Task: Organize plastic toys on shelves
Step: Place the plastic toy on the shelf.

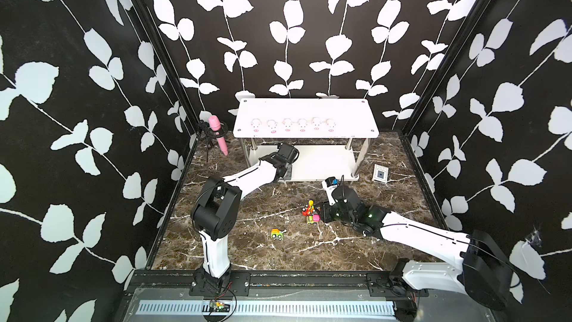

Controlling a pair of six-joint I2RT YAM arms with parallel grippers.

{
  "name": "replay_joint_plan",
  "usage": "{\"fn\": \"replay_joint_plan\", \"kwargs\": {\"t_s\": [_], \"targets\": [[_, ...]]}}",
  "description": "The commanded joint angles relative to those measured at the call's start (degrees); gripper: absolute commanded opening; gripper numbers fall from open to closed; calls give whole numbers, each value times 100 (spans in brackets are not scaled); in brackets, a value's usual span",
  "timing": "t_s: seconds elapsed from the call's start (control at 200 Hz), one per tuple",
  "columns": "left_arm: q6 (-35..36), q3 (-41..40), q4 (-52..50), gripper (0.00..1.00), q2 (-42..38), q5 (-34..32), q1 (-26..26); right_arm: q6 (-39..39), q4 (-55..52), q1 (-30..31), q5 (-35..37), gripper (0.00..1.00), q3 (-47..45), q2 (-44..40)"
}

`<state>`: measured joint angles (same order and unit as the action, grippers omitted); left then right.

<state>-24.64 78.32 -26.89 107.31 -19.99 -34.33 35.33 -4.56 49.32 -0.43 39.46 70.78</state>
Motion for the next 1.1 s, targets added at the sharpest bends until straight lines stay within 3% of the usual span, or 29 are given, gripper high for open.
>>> {"fn": "replay_joint_plan", "kwargs": {"t_s": [0.0, 0.555, 1.095], "targets": [[-15, 42, -132, 36, 57, 39, 53, -66, 95, -28, -16, 37, -88, 23], [109, 122, -249, 47, -174, 192, 60, -85, 60, -23, -42, 38, -74, 73], [126, -1039, -333, 47, -1509, 255, -225, -105, 104, -27, -367, 40, 14, 423]]}}
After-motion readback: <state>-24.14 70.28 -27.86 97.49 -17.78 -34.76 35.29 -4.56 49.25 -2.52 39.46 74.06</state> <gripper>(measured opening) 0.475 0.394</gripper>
